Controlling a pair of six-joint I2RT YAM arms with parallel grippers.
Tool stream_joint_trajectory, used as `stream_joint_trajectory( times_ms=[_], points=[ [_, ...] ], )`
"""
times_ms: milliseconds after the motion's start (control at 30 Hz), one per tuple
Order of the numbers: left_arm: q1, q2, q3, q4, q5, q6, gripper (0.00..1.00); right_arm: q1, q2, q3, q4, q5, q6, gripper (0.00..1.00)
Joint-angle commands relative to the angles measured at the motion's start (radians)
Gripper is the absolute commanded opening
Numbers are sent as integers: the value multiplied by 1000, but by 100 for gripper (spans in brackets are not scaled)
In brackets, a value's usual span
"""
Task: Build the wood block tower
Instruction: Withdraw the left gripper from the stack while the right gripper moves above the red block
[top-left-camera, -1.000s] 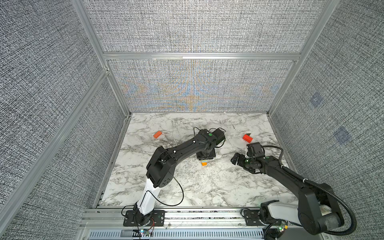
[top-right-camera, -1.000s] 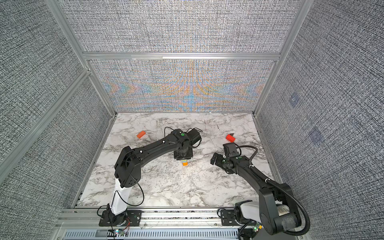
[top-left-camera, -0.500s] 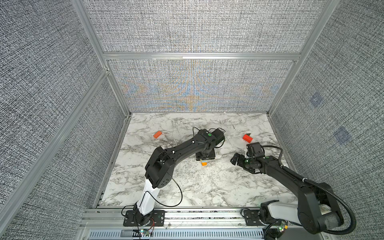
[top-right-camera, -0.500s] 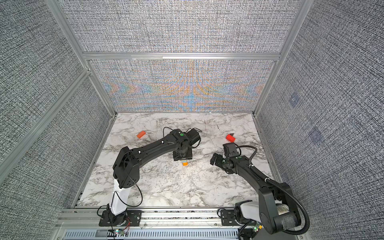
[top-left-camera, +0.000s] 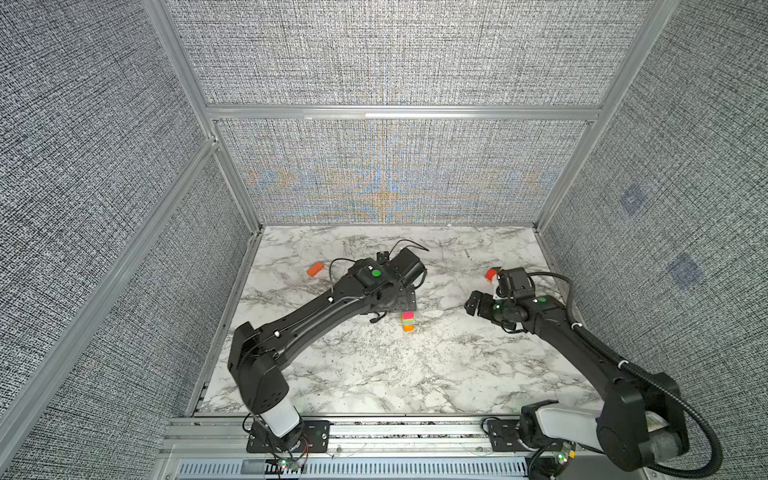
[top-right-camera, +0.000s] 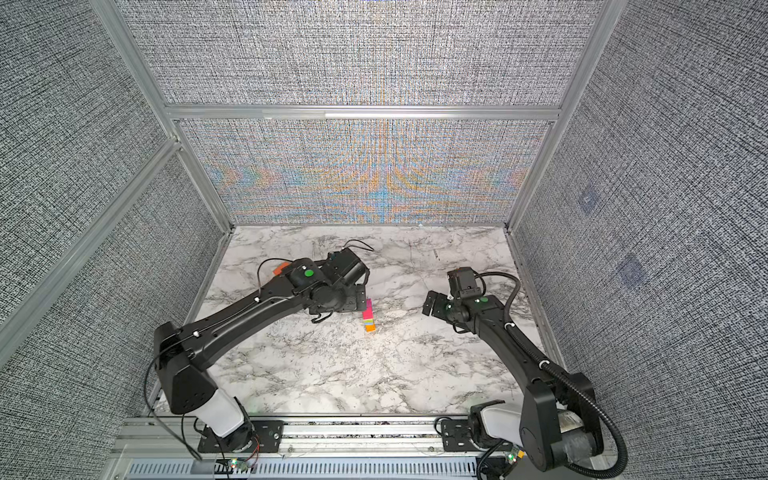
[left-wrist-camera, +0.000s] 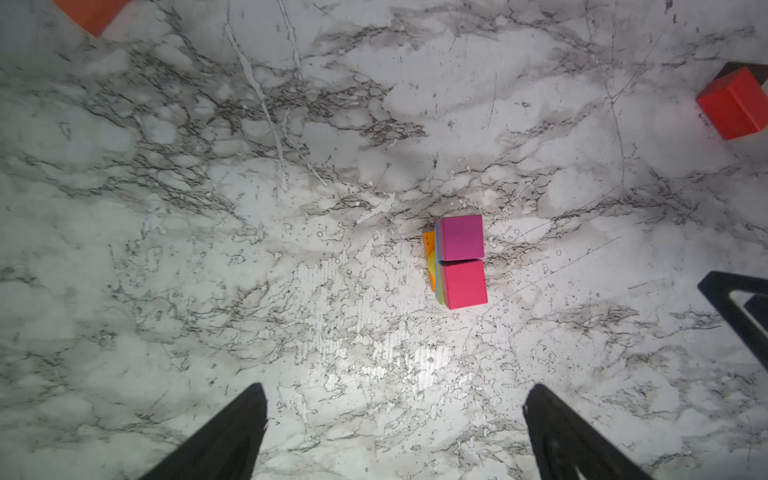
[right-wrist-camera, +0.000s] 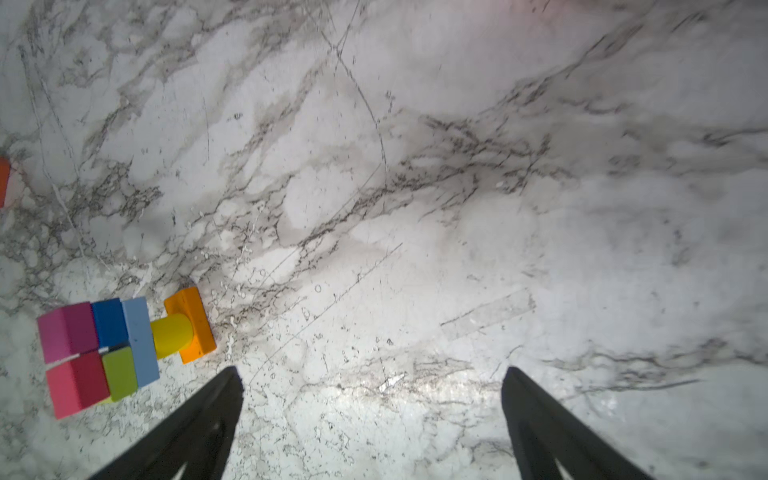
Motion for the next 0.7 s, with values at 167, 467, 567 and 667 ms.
stream_joint_trajectory(
  times_ms=[167,467,567,667],
  points=[
    [107,-259,-232,165,-36,158,99,-123,129,206,-141,63,-54,91],
    [275,-341,-328,200,37,284,99,-222,394,496,-266,67,-47,99],
    [317,-324,-340,206,49,313,99,-222,467,555,-273,120,14,99],
    [370,-300,-351,215,84,332,99,-223,541,610,-280,157,72,99]
  ],
)
